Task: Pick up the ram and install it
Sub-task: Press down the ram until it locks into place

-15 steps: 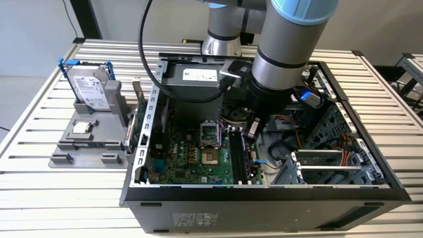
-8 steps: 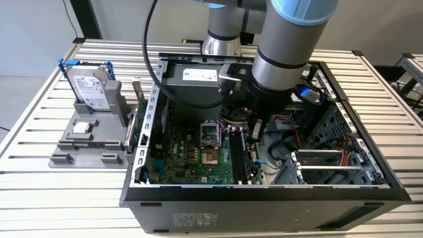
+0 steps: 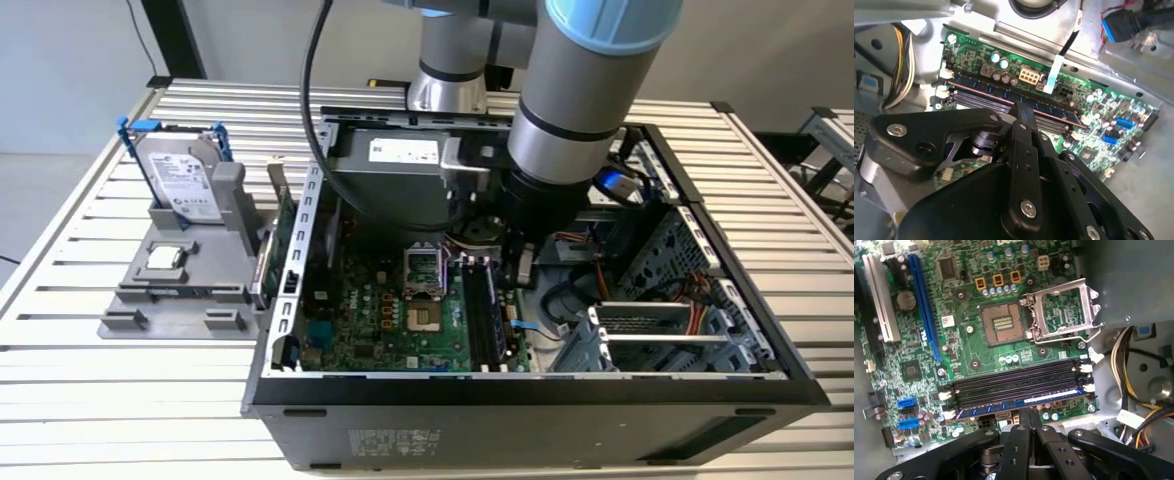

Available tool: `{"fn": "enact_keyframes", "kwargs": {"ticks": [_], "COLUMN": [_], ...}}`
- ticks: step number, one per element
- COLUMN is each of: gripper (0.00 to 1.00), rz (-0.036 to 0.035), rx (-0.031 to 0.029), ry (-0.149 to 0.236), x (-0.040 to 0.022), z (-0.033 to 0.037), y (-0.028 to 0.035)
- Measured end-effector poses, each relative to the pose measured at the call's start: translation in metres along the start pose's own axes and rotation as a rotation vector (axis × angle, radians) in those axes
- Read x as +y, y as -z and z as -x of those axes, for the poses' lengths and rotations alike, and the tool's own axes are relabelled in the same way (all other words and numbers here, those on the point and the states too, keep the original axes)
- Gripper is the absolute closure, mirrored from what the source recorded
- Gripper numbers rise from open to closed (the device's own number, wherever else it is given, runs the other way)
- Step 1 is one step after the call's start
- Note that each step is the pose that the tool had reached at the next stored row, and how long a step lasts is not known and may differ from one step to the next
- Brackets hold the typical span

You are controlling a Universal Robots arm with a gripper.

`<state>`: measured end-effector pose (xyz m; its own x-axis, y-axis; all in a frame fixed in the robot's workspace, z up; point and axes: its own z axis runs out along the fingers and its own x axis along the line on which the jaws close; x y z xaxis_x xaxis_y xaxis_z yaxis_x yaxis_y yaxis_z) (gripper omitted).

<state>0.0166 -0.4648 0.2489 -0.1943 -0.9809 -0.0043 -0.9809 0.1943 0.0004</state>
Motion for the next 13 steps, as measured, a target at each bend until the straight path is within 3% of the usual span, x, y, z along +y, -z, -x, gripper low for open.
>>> {"fn": "enact_keyframes", "kwargs": {"ticks": [9,13], "gripper": [1.0,1.0], "rz": [0.0005,0.0005], "rx": [-0.0003,0.0], "ry": [0.103,0.107], "x": [0.0,0.0], "z": [0.0001,0.0001], "y": [-0.0028,-0.0044]}}
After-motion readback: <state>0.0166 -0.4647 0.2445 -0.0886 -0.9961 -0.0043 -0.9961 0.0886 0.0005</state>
